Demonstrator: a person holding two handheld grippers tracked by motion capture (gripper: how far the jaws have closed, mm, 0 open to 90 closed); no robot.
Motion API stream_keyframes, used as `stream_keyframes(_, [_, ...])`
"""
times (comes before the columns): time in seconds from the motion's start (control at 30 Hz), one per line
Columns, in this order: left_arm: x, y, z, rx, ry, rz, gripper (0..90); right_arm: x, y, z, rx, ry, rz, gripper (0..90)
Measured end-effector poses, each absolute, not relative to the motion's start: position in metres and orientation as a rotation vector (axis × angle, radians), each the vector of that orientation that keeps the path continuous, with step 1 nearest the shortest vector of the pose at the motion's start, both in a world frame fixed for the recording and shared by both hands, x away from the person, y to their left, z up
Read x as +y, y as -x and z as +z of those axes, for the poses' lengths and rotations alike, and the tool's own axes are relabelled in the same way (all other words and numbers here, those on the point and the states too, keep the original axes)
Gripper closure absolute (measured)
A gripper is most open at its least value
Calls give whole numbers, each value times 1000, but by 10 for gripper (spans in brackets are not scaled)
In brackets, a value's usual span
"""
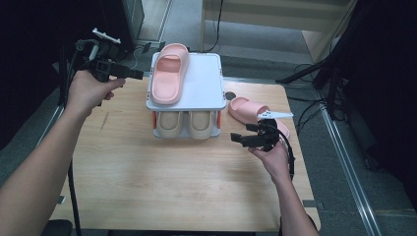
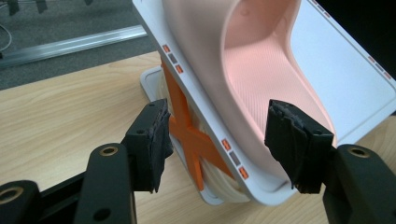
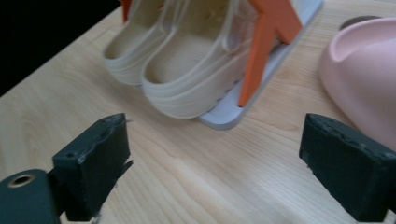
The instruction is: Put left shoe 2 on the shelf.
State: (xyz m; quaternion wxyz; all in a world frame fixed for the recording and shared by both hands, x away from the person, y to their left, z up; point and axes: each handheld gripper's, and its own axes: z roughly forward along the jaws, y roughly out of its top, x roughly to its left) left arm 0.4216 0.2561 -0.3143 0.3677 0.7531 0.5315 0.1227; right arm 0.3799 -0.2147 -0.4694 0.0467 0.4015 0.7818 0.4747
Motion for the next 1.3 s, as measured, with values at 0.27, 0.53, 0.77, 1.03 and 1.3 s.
stream_keyframes(0.27, [265, -400, -334, 1358, -1935, 324, 396, -225, -393, -474, 2398, -1202, 1357, 317])
stream_keyframes(0.53, [267, -378, -356, 1354, -1914, 319, 396, -242, -402, -467, 2326, -1192, 1287, 663])
stream_keyframes(0.77, [268, -363, -377, 1330, -1914, 273, 391, -255, -412, -471, 2266, -1269, 1315, 830])
stream_keyframes(1.03, [257, -349, -411, 1312, -1954, 279, 390, -264, -419, -475, 2239, -1323, 1292, 893])
stream_keyframes(1.3, [249, -336, -426, 1275, -1992, 310, 385, -274, -422, -477, 2198, -1367, 1266, 900])
